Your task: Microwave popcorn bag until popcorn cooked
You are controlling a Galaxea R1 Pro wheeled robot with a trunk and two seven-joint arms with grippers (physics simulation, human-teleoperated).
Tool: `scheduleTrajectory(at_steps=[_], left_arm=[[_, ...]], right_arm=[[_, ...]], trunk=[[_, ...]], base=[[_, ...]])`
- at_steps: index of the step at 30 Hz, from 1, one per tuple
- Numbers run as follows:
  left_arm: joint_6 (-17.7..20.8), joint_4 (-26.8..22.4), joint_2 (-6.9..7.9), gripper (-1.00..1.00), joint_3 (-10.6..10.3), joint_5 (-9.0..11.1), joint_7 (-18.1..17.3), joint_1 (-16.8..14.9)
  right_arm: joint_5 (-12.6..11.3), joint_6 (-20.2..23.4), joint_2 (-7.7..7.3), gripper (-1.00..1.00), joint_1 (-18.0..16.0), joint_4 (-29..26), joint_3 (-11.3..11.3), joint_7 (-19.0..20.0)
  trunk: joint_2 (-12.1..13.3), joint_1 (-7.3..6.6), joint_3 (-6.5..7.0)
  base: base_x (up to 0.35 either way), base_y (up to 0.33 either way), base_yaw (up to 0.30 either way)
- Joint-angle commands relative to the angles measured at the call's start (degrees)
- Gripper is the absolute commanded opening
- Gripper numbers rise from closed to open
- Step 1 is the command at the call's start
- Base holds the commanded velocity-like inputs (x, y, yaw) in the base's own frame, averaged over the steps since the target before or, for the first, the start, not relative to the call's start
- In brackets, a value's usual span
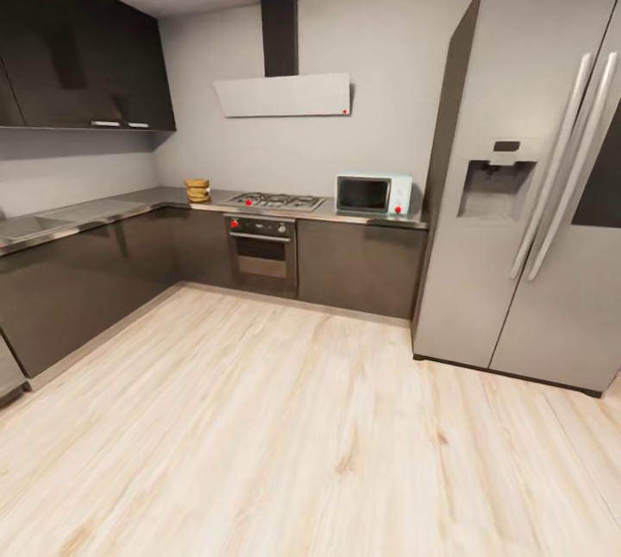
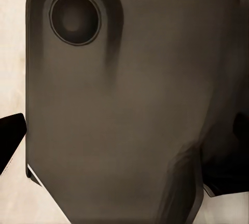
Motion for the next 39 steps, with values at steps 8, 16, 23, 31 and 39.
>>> scheduleTrajectory(at_steps=[8,16,23,31,39], left_arm=[[-0.1,0.0,-0.07,1.0,0.1,0.4,0.0,0.0],[-0.1,0.0,-0.1,1.0,0.0,0.4,0.0,0.0],[-0.1,0.0,-0.14,1.0,-0.1,0.1,0.0,0.0],[-0.1,0.0,-0.19,1.0,-0.1,0.0,0.1,0.0],[-0.2,0.0,-0.19,1.0,-0.1,0.0,0.3,0.0]], right_arm=[[0.4,-0.2,0.11,1.0,0.0,0.1,0.2,-0.1],[0.4,-0.2,0.03,1.0,0.0,0.1,0.2,-0.1],[0.4,-0.2,0.03,1.0,0.0,0.1,0.2,-0.1],[0.4,-0.2,0.07,1.0,0.0,0.1,0.2,-0.1],[0.3,-0.2,0.04,1.0,0.0,0.0,0.1,-0.1]], trunk=[[0.0,0.03,-0.04],[0.0,0.03,-0.04],[0.0,0.03,-0.04],[0.0,0.03,-0.04],[0.0,0.03,-0.04]], base=[[0.325,0.094,0.0],[0.325,0.094,0.0],[0.325,0.092,0.0],[0.325,0.066,0.0],[0.325,0.003,0.0]])
